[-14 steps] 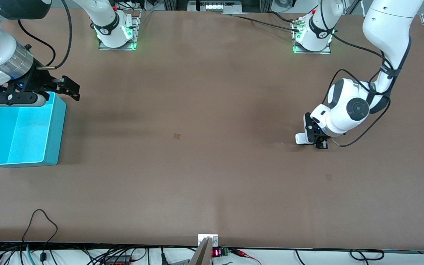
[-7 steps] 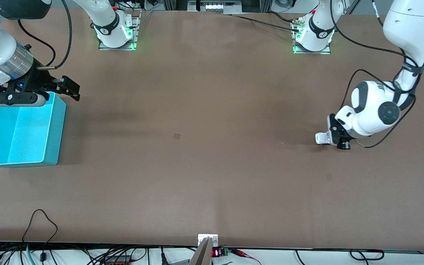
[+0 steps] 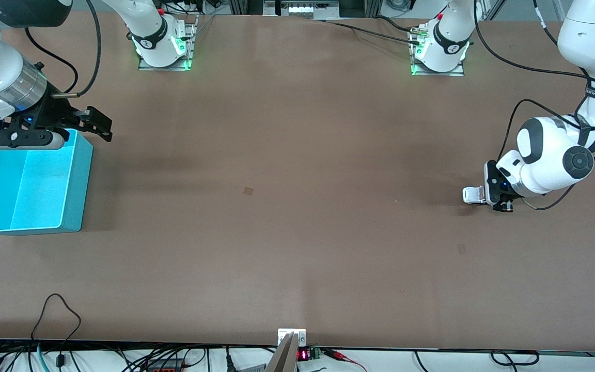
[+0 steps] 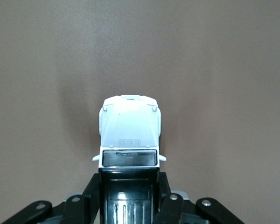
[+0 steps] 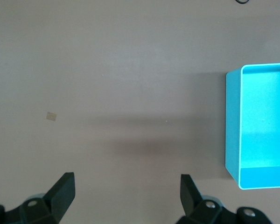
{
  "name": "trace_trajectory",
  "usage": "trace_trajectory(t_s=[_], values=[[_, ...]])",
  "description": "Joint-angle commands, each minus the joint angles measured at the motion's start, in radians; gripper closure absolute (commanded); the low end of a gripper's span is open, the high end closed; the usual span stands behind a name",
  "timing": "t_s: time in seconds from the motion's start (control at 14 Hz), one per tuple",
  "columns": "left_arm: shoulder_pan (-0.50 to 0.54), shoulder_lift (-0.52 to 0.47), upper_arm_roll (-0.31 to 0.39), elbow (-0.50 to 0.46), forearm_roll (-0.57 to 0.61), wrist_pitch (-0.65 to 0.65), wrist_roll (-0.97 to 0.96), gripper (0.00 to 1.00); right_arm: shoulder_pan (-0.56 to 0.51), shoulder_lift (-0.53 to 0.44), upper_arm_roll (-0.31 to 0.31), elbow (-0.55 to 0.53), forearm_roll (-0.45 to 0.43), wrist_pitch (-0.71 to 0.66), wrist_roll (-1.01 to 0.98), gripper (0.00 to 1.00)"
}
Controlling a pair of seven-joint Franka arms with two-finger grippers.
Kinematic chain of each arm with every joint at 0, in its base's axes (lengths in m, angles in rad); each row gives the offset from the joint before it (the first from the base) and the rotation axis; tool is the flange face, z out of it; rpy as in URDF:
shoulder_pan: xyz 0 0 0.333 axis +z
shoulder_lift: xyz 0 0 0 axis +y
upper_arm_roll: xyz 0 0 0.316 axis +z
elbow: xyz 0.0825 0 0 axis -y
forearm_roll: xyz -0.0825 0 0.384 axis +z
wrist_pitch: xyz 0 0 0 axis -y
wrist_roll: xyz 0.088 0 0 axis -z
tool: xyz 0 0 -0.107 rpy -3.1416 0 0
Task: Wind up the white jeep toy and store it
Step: 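Drag the jeep backward along the table with the left gripper, then open the left gripper to release the jeep and lift away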
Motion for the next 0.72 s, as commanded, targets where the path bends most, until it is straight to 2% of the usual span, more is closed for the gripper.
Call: trace_trajectory(t_s=[0.0,0.07,0.29,0.64], values=[[0.011,0.071,-0.003,0.043,0.015,0.008,0.027,0.0,0.003,-0.012,-0.001,0.005,-0.003,-0.017,0.015,0.0],[0.013,0.067,-0.006,0.055,0.015,-0.007,0.025,0.0,0.003,-0.012,-0.001,0.005,-0.003,-0.019,0.015,0.0],[0.0,0.066,-0.015,0.147,0.015,-0.167,0.019,0.0,0.003,-0.012,-0.001,0.005,-0.003,-0.017,0.015,0.0],[-0.006,0.026,-0.034,0.218,0.012,-0.352,-0.045,0.0,0.003,-0.012,-0.001,0.005,-0.003,-0.017,0.007,0.0]])
